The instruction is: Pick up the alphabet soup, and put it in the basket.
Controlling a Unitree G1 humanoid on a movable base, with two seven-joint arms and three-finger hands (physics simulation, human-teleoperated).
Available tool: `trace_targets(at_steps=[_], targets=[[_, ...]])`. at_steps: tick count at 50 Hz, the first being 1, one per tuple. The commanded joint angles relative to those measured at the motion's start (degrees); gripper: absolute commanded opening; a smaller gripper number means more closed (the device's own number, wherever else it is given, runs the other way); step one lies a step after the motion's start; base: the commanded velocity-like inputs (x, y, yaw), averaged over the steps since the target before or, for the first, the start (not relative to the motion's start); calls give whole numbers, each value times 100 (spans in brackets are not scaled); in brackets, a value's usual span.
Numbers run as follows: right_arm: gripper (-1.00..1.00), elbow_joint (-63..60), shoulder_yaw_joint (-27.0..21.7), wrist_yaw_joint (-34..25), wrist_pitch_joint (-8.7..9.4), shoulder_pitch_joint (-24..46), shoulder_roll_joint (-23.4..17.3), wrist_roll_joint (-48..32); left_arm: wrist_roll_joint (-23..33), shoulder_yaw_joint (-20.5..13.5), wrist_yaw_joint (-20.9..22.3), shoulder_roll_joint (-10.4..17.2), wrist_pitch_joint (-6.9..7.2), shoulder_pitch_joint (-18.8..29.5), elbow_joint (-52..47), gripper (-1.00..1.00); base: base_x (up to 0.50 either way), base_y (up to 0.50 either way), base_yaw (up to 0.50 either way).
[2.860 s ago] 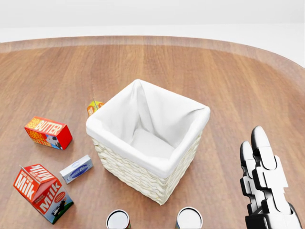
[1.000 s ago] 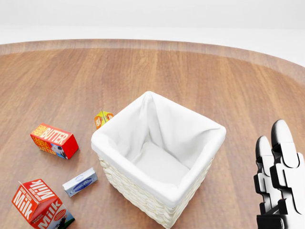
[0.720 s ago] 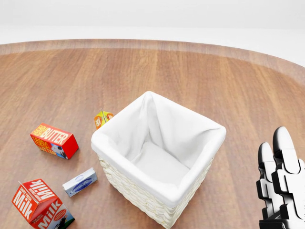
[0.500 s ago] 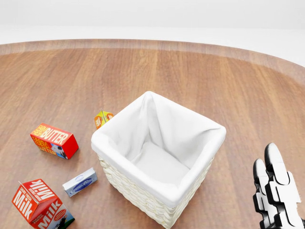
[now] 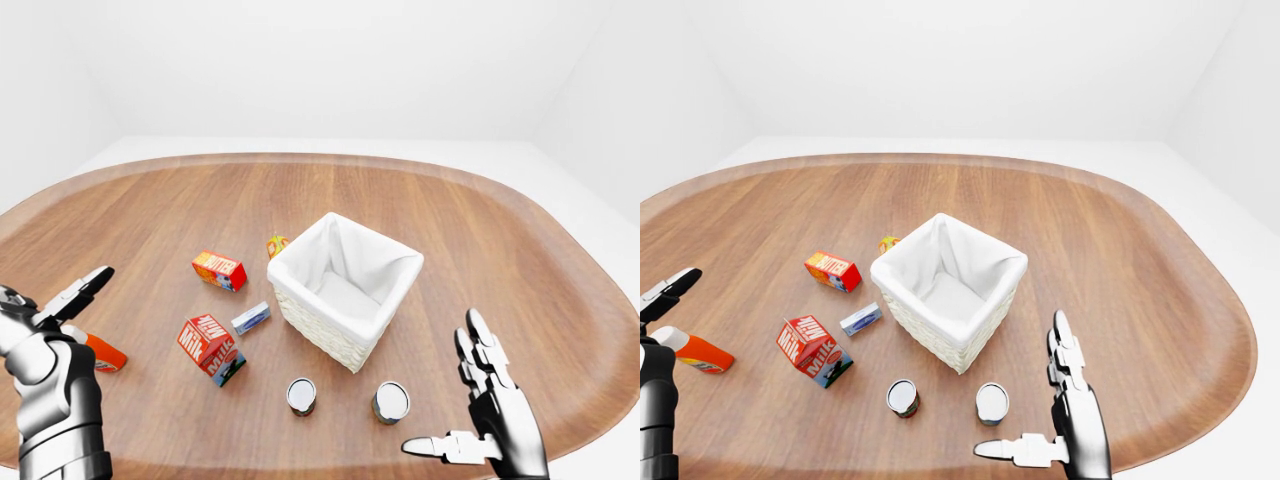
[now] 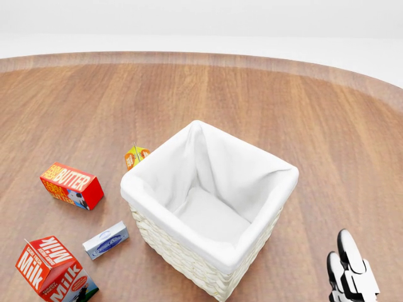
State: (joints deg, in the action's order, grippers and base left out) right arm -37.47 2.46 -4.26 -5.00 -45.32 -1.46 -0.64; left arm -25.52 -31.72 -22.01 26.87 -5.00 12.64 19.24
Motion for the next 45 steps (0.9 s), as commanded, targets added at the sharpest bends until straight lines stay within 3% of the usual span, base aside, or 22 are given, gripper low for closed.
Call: trace_targets(at_steps=[1, 28, 45], targets=[[100, 473, -147, -234, 0, -79, 127, 57, 11, -14, 5, -4, 0, -14, -61, 100, 0, 0, 0], [100, 1462, -262, -379, 0, 266, 237, -39, 7, -34, -28, -11, 0, -46, -118, 100, 0, 0, 0], [100, 1971, -246, -121, 0, 501, 193, -483, 7, -36, -9, -15, 0, -65, -162, 100, 0, 0, 0]])
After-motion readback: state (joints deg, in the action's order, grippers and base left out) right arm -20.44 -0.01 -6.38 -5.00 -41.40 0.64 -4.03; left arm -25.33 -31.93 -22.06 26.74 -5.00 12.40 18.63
